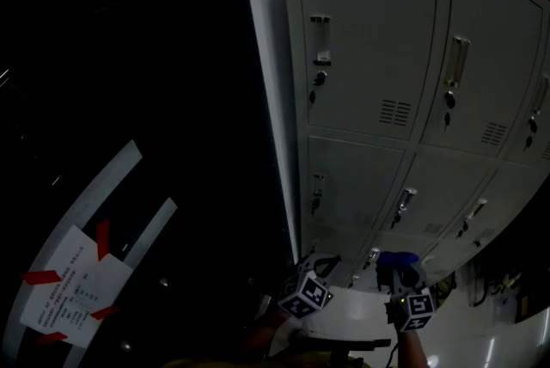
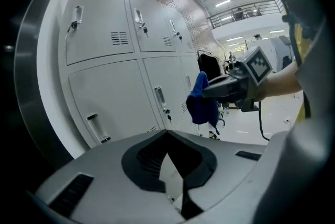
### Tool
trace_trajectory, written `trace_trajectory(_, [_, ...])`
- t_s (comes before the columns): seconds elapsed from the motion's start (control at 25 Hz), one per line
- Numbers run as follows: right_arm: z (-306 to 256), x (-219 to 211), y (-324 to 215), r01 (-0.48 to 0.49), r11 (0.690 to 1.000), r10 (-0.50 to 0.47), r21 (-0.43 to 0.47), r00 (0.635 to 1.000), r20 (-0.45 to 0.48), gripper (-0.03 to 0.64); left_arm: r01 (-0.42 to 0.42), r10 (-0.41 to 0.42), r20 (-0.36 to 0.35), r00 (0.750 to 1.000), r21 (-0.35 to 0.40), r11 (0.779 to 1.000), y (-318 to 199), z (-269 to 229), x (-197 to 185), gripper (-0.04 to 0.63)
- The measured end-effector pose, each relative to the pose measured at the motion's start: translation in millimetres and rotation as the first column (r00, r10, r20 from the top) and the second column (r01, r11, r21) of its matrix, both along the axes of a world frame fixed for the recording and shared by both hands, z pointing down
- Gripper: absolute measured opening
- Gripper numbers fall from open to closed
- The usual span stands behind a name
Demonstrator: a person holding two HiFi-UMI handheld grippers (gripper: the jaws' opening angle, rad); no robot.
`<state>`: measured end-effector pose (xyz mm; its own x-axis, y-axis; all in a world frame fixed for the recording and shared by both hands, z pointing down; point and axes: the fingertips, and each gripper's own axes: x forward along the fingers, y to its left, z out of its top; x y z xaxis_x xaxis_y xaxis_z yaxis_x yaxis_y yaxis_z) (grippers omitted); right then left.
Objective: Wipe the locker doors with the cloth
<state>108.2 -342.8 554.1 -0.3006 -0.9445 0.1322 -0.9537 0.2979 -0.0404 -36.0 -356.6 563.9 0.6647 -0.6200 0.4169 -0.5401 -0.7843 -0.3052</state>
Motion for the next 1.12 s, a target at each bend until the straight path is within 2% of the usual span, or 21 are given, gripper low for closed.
trace_trajectory(0.16, [-11, -8, 43, 0.122, 0.992, -0.123, 0.010, 0.989, 0.078, 0.069, -0.005, 0.005, 0.025, 1.000, 0.016, 1.000, 53, -3, 34, 0.005])
trace_trajectory(0.28, [-8, 13, 104, 0.152, 0.988, -0.152, 0.008, 0.987, 0.052, 0.069, 0.014, -0.014, 0.022, 1.000, 0.030, 0.999, 96, 1, 63, 0.005])
trace_trajectory(0.48, [24, 92, 217, 0.093, 0.995, -0.092, -0.035, 0.995, 0.026, 0.068, 0.051, -0.051, -0.007, 0.999, 0.011, 0.999, 192, 23, 112, 0.005])
trace_trajectory(0.64, [40, 137, 278, 0.071, 0.995, -0.065, -0.066, 0.995, 0.079, 0.067, 0.076, -0.076, 0.011, 0.997, -0.032, 0.997, 260, 35, 137, 0.005])
trace_trajectory(0.8, [32, 153, 330, 0.058, 0.997, -0.053, -0.043, 0.993, 0.105, 0.067, 0.069, -0.068, 0.029, 0.997, -0.024, 0.997, 309, 26, 152, 0.005])
trace_trajectory(0.92, [16, 159, 366, 0.034, 0.999, -0.033, -0.006, 0.992, 0.119, 0.066, 0.024, -0.024, 0.010, 1.000, 0.003, 1.000, 340, 12, 171, 0.005])
trace_trajectory(1.12, [11, 164, 424, -0.034, 0.999, 0.031, 0.026, 0.993, 0.110, 0.066, -0.045, 0.044, 0.031, 0.999, 0.057, 0.997, 396, 0, 181, 0.005])
